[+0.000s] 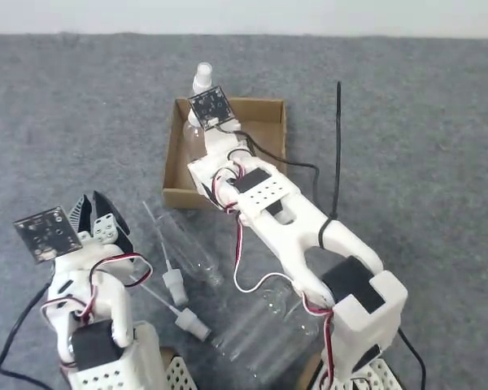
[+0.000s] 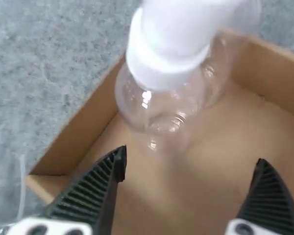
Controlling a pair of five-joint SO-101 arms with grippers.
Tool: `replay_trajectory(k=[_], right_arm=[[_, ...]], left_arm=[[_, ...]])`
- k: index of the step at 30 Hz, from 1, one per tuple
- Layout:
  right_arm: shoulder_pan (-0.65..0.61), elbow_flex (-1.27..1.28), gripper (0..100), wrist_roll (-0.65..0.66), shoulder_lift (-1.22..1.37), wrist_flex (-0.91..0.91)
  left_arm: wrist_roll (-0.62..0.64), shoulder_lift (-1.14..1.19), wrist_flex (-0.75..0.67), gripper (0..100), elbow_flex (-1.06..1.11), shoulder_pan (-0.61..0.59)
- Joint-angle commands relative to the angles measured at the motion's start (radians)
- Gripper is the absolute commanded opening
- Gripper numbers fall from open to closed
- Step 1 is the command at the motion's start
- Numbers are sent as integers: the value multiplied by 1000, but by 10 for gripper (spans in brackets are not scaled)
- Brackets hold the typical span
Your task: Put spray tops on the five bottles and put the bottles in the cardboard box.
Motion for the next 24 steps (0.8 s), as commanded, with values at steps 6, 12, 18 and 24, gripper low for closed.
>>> replay_trajectory(k=[6, 12, 18, 24], right_arm=[[-10, -15, 333, -5, -228, 194], [-7, -20, 333, -3, -255, 262], [-10, -23, 333, -3, -266, 312], [-10, -31, 333, -3, -397, 447]], left_arm=[[8, -21, -8, 47, -12, -8], [12, -21, -8, 47, -16, -55], [14, -21, -8, 48, -16, -68], [14, -21, -8, 48, -18, -72]])
